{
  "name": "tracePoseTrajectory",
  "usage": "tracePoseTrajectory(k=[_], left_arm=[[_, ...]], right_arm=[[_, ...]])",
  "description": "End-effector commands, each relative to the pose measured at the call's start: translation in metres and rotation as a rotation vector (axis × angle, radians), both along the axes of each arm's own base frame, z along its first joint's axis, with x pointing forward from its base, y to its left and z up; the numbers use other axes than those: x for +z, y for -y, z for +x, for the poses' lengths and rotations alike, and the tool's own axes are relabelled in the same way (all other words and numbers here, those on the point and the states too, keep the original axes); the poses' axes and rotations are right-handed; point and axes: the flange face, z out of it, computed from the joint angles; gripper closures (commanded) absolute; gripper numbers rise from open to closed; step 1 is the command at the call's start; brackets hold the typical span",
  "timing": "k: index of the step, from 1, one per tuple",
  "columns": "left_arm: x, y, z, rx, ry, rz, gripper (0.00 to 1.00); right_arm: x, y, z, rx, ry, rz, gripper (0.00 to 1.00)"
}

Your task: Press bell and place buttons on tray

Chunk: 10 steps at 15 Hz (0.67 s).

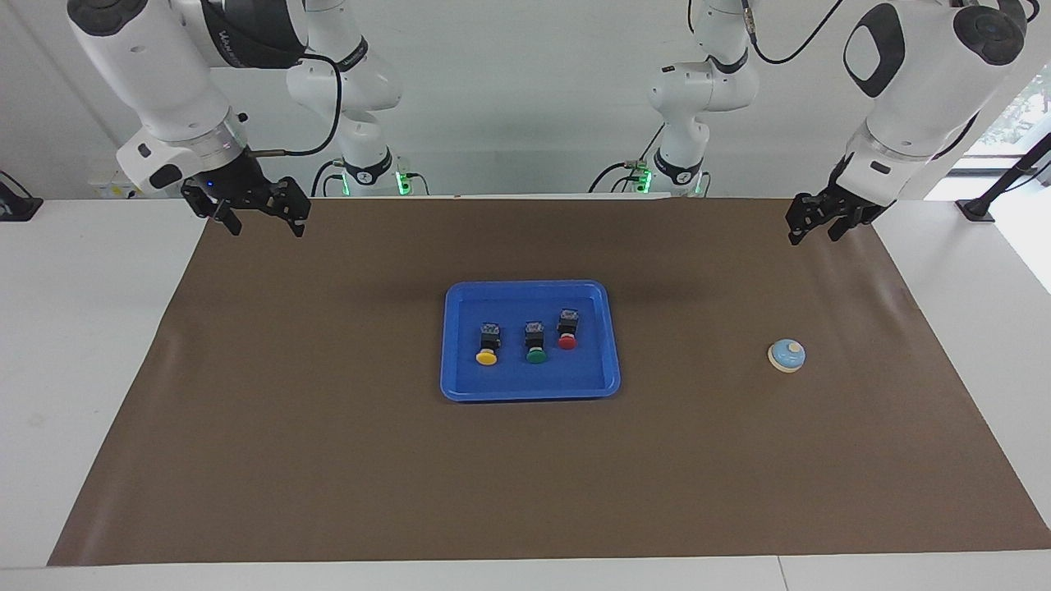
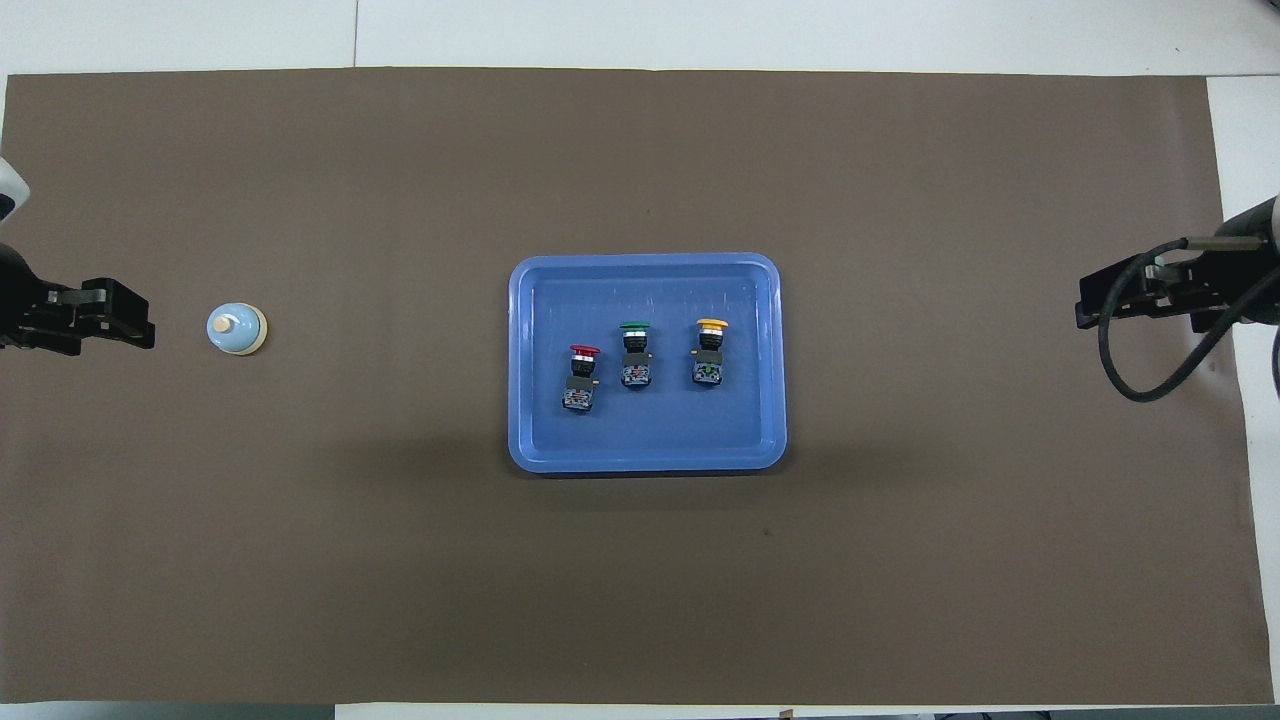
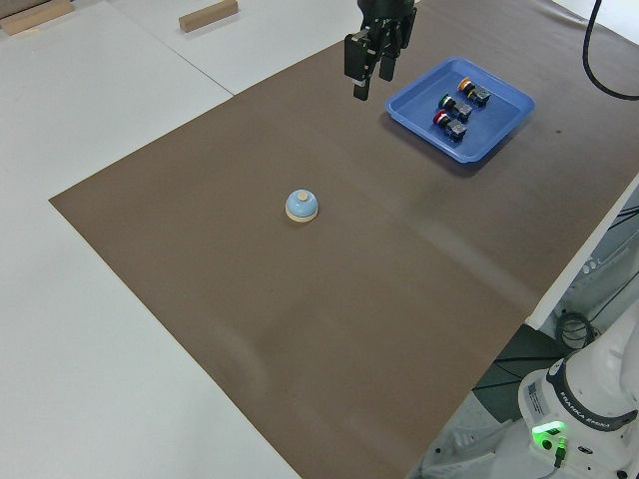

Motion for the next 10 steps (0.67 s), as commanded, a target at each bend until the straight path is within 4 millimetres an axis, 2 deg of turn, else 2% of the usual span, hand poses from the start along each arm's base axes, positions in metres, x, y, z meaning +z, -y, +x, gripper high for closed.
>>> tracePoseTrajectory(k=[1,3,5,6,8,10], left_arm=[[-0.009,-0.025,-0.004,0.041,0.036,-0.005,1.00],[-0.030,-0.027,0.002,0.042,0.038,-0.005,1.00],[-0.060,-0.053,0.007,0.063,0.033,-0.005,1.00],[-0.070,-0.058,0.010,0.034,0.046,-0.006,1.00],[-0.102,-0.077,0.025,0.026,0.058,-0.007,1.00],[-0.130,-0.080,0.039,0.027,0.059,-0.008,1.00]], right_arm=[[0.001,0.002,-0.005,-0.002,0.003,0.015,0.00],[0.001,0.002,-0.005,-0.002,0.003,0.015,0.00],[0.001,0.002,-0.005,-0.002,0.003,0.015,0.00],[0.001,0.001,-0.005,-0.001,0.003,0.015,0.00],[0.001,0.002,-0.005,-0.002,0.003,0.015,0.00],[0.001,0.002,-0.005,-0.002,0.003,0.015,0.00]])
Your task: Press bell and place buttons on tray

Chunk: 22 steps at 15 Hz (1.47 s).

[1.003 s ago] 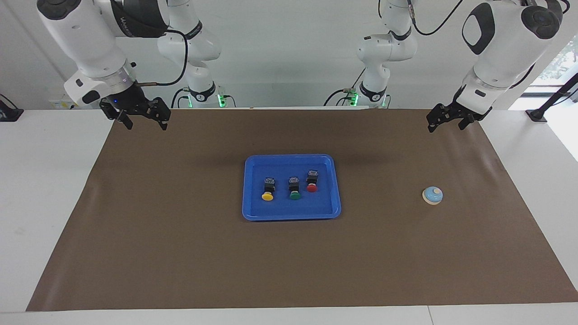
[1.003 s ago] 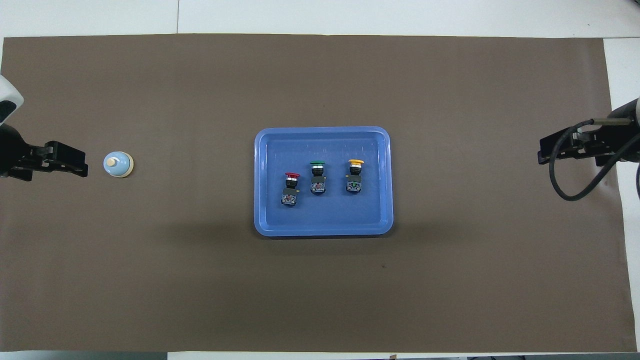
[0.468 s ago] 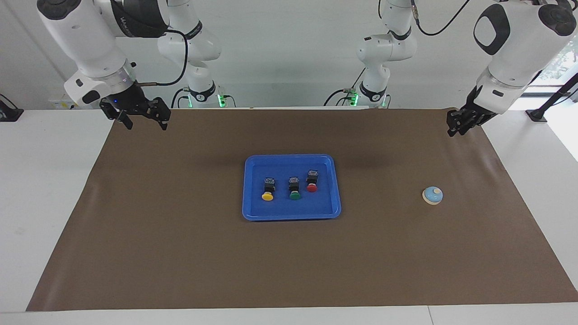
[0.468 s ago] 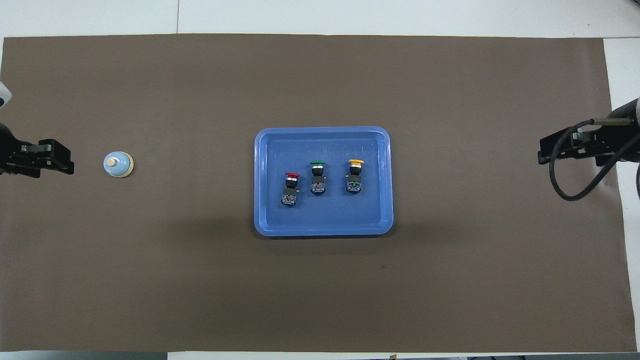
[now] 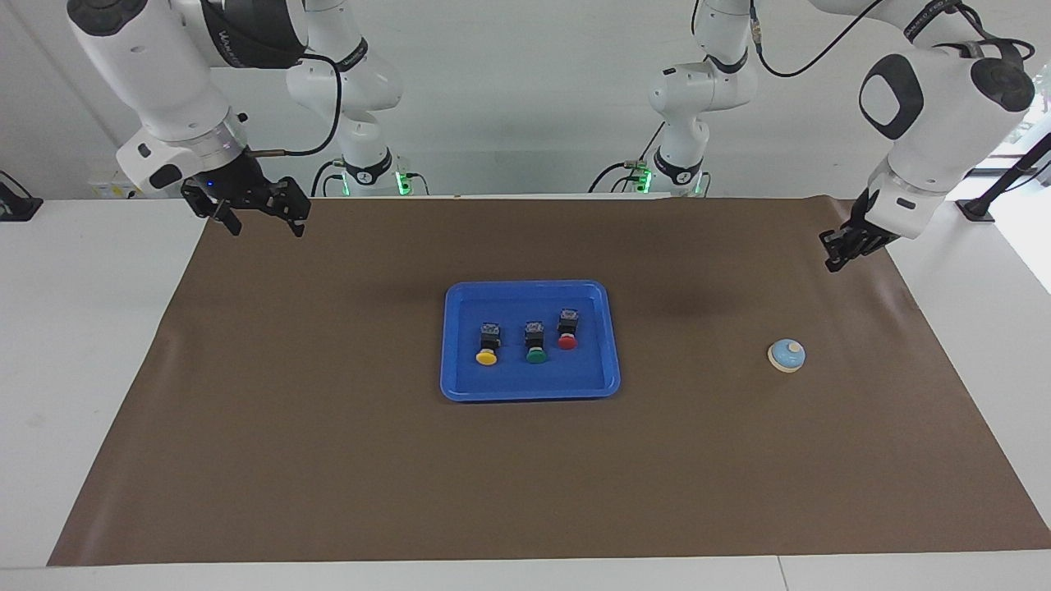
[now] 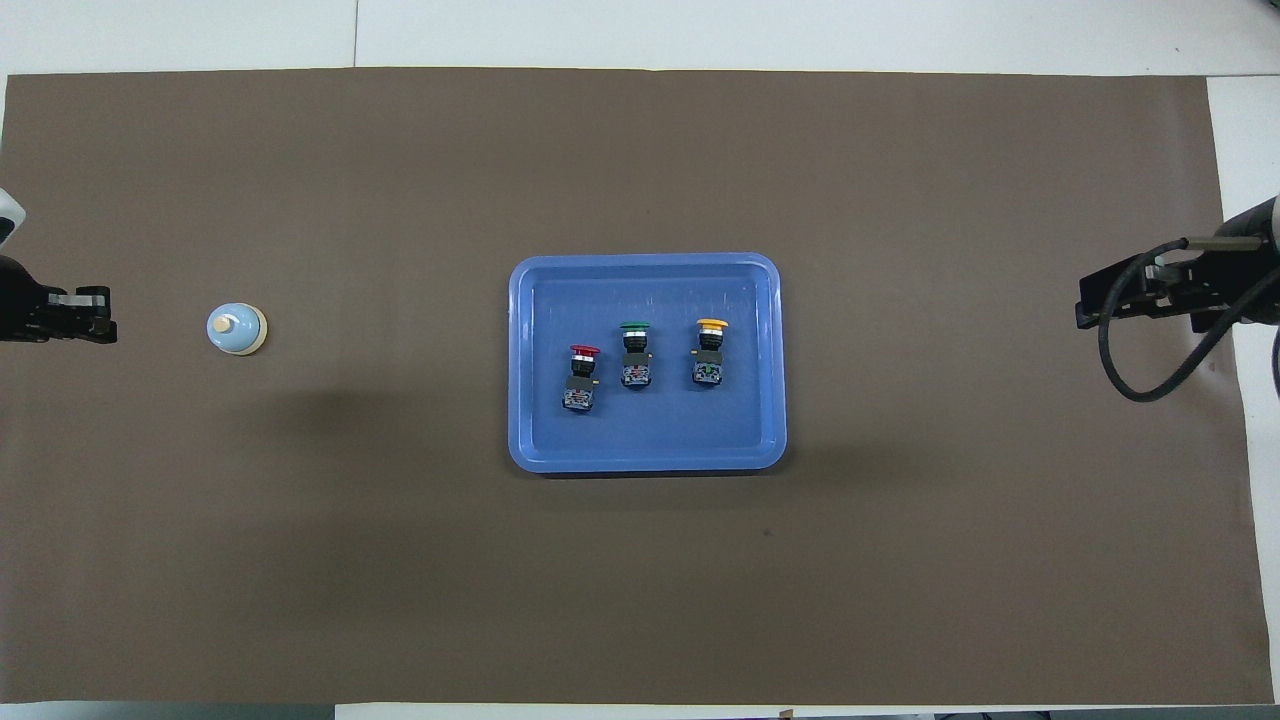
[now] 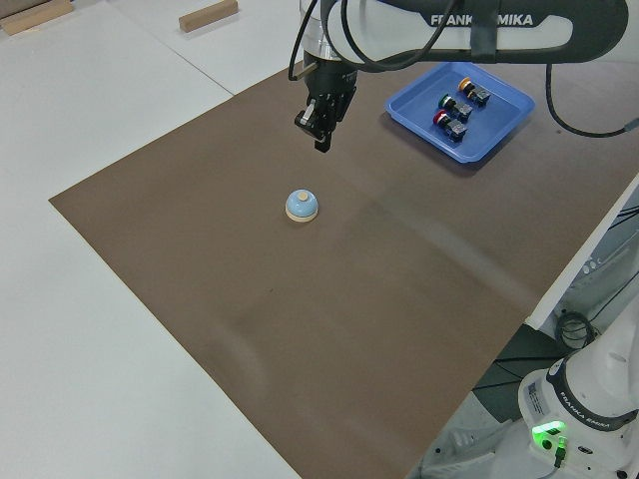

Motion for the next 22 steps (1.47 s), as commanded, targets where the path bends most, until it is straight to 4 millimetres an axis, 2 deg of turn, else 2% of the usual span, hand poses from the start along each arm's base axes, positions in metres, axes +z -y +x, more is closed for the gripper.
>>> tracePoseTrajectory(k=[1,6,10,18,20,21,22], left_arm=[[-0.034,-0.005,0.017,-0.012,0.016,-0.002,1.00],[-0.062,0.003,0.022,-0.024,0.027,-0.002,1.00],[-0.104,0.016,0.019,-0.043,0.012,-0.002,1.00],[-0.149,0.032,0.022,-0.071,-0.008,-0.006,1.00],[-0.151,0.031,0.021,-0.073,-0.020,-0.006,1.00],[-0.147,0.032,0.023,-0.075,-0.027,-0.007,1.00],[-0.134,0.032,0.027,-0.073,-0.031,-0.006,1.00]], right_arm=[[0.001,0.002,-0.005,-0.002,0.003,0.015,0.00],[0.001,0.002,-0.005,-0.002,0.003,0.015,0.00],[0.001,0.002,-0.005,-0.002,0.003,0.015,0.00],[0.001,0.002,-0.005,-0.002,0.003,0.015,0.00],[0.001,0.002,-0.005,-0.002,0.003,0.015,0.00],[0.001,0.002,-0.005,-0.002,0.003,0.015,0.00],[0.001,0.001,-0.005,-0.001,0.003,0.015,0.00]])
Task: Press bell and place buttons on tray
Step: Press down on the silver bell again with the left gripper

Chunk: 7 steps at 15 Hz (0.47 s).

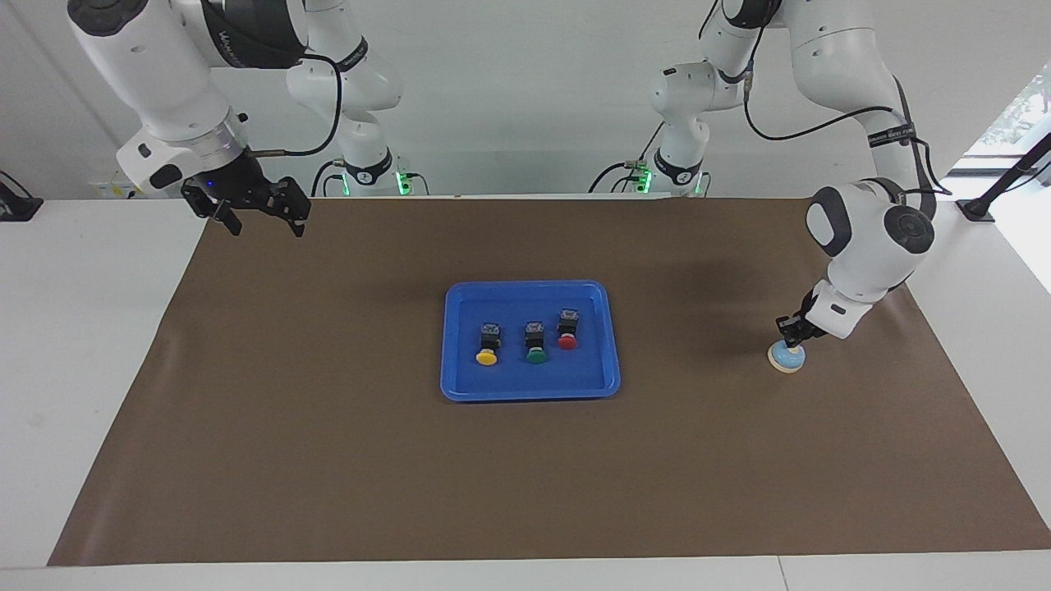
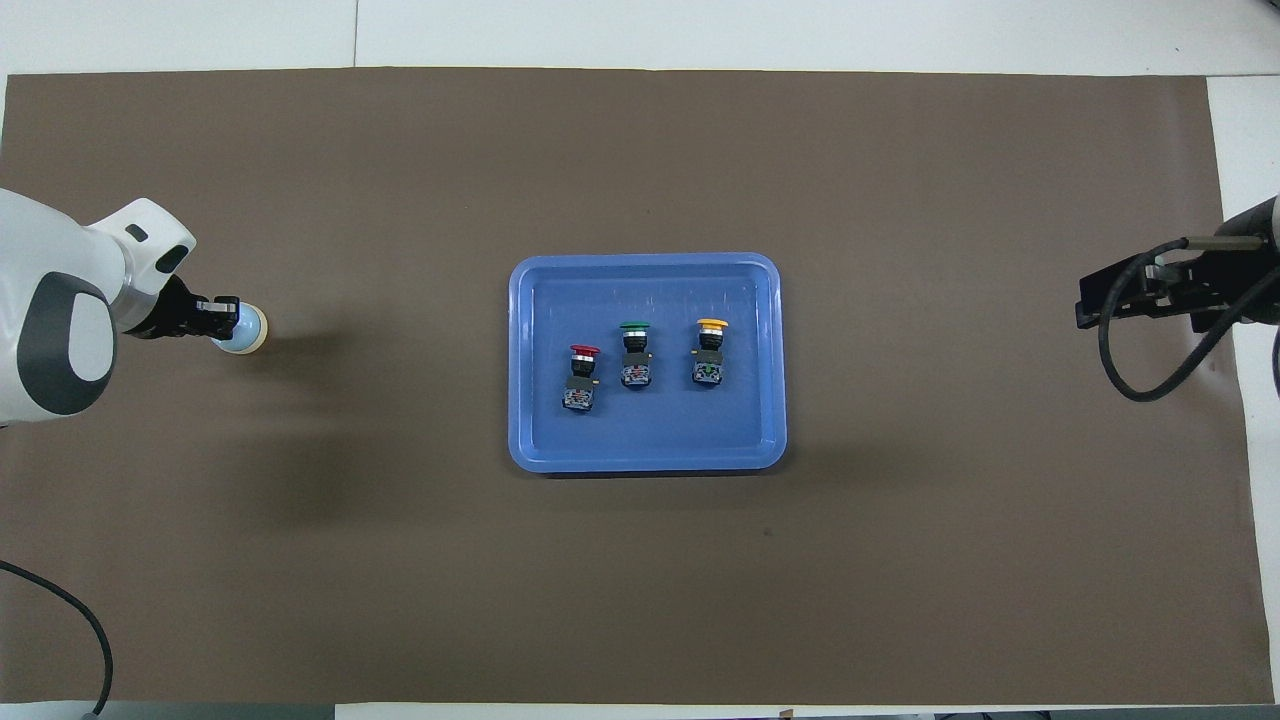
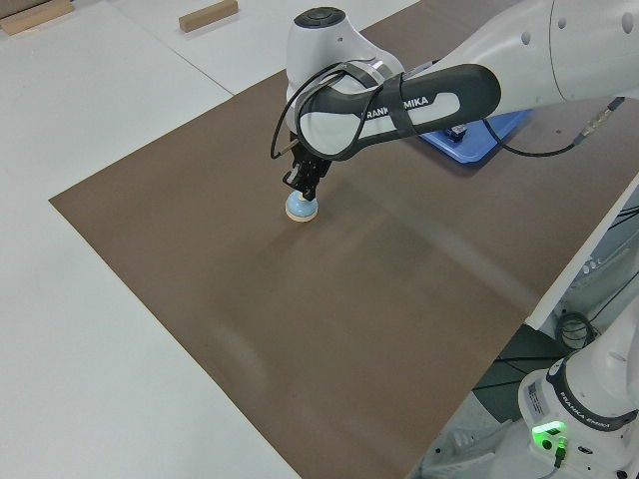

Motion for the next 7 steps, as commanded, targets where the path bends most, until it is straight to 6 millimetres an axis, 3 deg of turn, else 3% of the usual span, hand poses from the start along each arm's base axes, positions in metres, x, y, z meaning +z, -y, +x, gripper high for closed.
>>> tracePoseTrajectory(k=[1,3,7], left_arm=[[0.028,0.002,0.009,-0.009,-0.013,0.003,1.00],[0.067,0.003,0.013,-0.011,-0.048,0.002,1.00],[0.120,0.007,0.009,-0.016,-0.100,0.001,0.96]], right_arm=[[0.001,0.001,-0.005,-0.001,0.003,0.015,0.00],[0.001,0.001,-0.005,-0.001,0.003,0.015,0.00],[0.001,0.002,-0.005,-0.002,0.003,0.015,0.00]])
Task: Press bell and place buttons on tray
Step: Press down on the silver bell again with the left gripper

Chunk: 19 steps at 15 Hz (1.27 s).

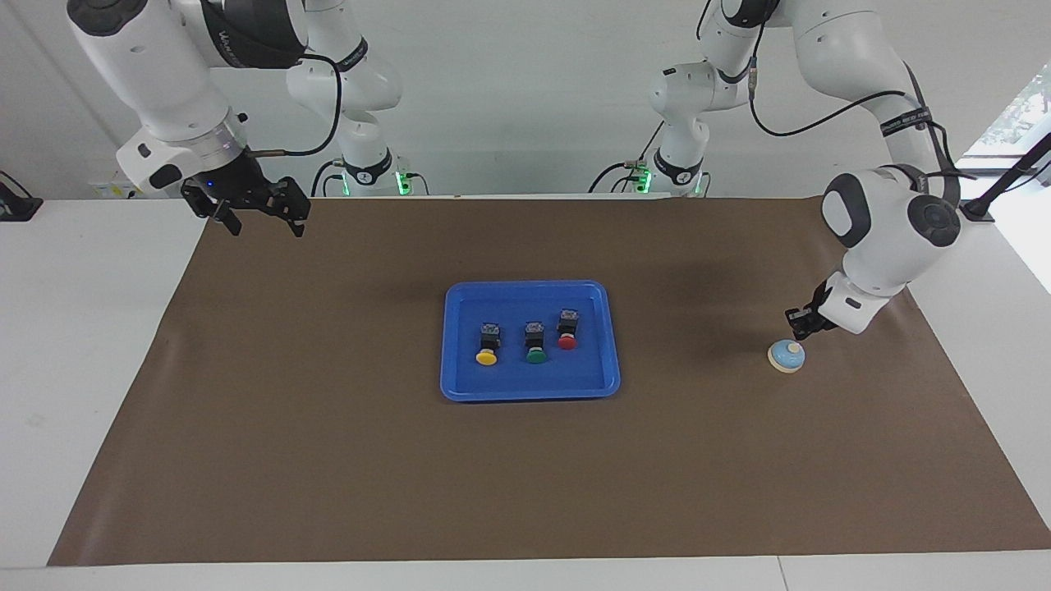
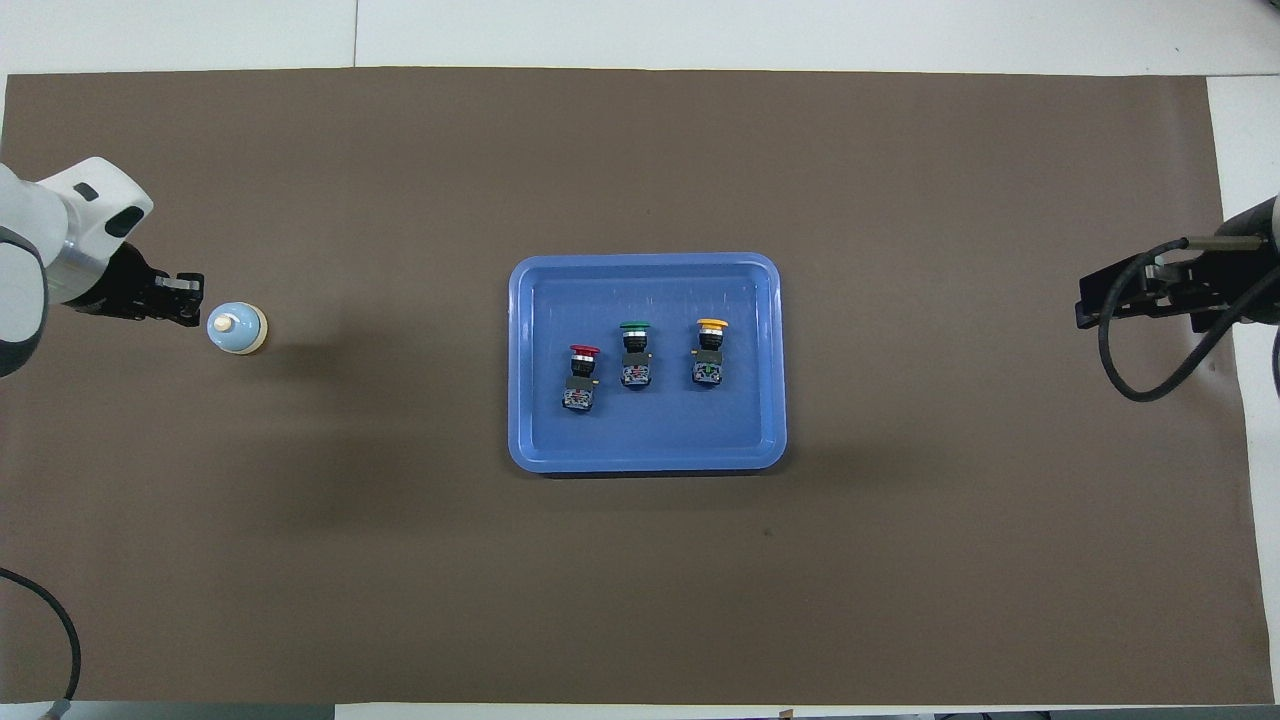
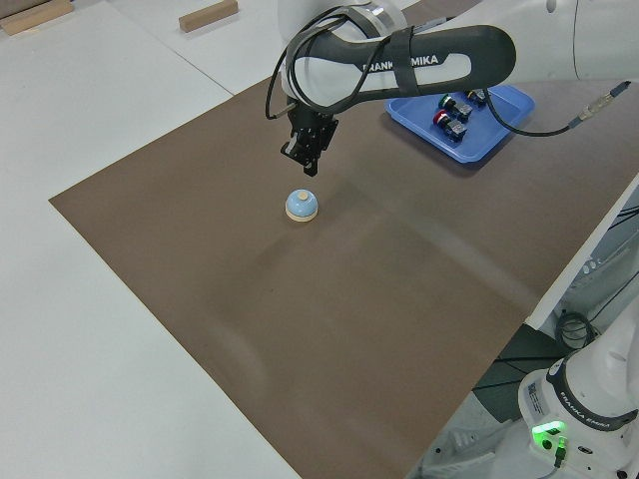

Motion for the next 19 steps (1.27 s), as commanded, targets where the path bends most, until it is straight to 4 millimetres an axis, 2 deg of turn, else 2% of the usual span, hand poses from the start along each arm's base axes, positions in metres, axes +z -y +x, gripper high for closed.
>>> tracePoseTrajectory(k=[1,3,5,7,12,19], left_arm=[[0.035,0.004,-0.008,-0.010,-0.041,0.003,0.71],[0.062,0.006,-0.022,-0.009,-0.041,0.005,0.00],[0.092,0.011,-0.041,-0.016,-0.043,0.007,0.00],[0.108,0.011,-0.054,-0.012,-0.058,0.007,0.00],[0.116,0.039,-0.059,0.024,-0.065,0.024,0.00],[0.155,0.040,-0.077,0.020,-0.009,0.012,0.00]], right_arm=[[0.001,0.002,-0.005,-0.002,0.003,0.015,0.00],[0.001,0.002,-0.005,-0.002,0.003,0.015,0.00],[0.001,0.002,-0.005,-0.002,0.003,0.015,0.00],[0.001,0.002,-0.005,-0.002,0.003,0.015,0.00],[0.001,0.001,-0.005,-0.001,0.003,0.015,0.00],[0.001,0.002,-0.005,-0.002,0.002,0.015,0.00]])
